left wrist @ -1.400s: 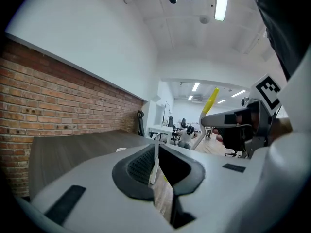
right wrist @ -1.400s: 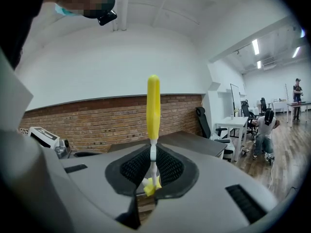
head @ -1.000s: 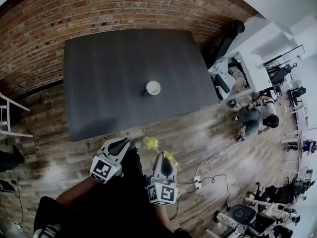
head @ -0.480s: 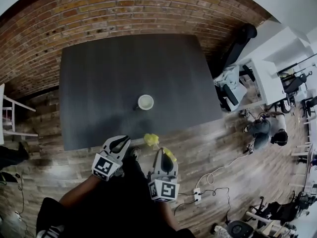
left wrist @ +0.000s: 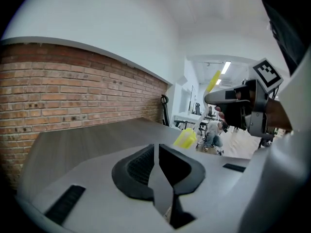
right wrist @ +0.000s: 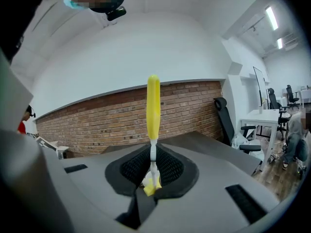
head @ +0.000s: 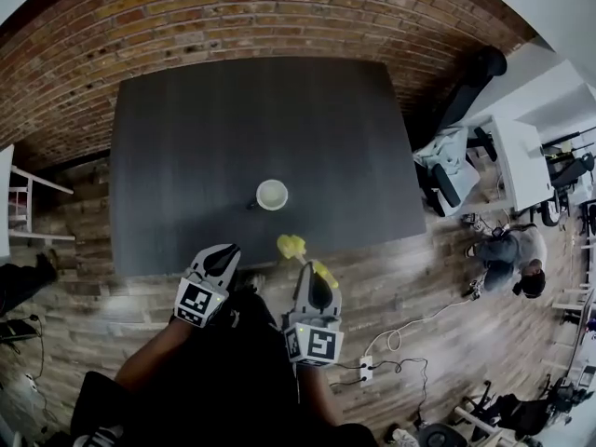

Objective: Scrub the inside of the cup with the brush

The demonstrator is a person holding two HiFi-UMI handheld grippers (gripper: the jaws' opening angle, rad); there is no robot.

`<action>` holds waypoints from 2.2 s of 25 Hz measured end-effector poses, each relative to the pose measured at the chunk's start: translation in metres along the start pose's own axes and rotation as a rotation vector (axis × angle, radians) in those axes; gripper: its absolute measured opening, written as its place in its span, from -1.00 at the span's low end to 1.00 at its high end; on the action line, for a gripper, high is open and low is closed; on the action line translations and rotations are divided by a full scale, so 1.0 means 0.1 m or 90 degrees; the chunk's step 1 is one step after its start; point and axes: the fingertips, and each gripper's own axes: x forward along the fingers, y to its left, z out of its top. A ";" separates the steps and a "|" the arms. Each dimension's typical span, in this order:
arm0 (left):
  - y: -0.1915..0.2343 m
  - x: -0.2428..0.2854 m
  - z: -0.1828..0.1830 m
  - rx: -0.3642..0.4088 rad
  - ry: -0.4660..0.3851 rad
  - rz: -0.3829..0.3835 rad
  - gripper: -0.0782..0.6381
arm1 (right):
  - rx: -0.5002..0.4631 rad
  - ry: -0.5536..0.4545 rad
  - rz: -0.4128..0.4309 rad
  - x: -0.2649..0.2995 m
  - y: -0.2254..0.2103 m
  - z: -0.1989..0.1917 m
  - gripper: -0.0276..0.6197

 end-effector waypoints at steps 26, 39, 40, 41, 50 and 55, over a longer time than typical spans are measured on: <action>0.76 1.62 -1.14 0.055 0.166 -0.077 -0.45 | -0.025 0.067 0.021 1.72 0.08 -0.53 -0.76; 0.87 1.95 -1.39 0.103 0.188 -0.088 -0.45 | -0.072 0.105 0.019 2.24 0.08 -0.91 -0.76; 0.88 1.96 -1.39 0.112 0.187 -0.093 -0.45 | -0.073 0.107 0.018 2.26 0.09 -0.93 -0.76; 0.88 1.96 -1.39 0.123 0.185 -0.098 -0.49 | -0.074 0.108 0.018 2.28 0.09 -0.94 -0.76; 0.88 1.94 -1.39 0.159 0.177 -0.152 -0.55 | -0.081 0.100 0.030 2.42 0.23 -1.00 -0.76; 0.87 1.91 -1.40 0.152 0.178 -0.163 -0.55 | -0.088 0.093 0.050 2.49 0.35 -1.00 -0.76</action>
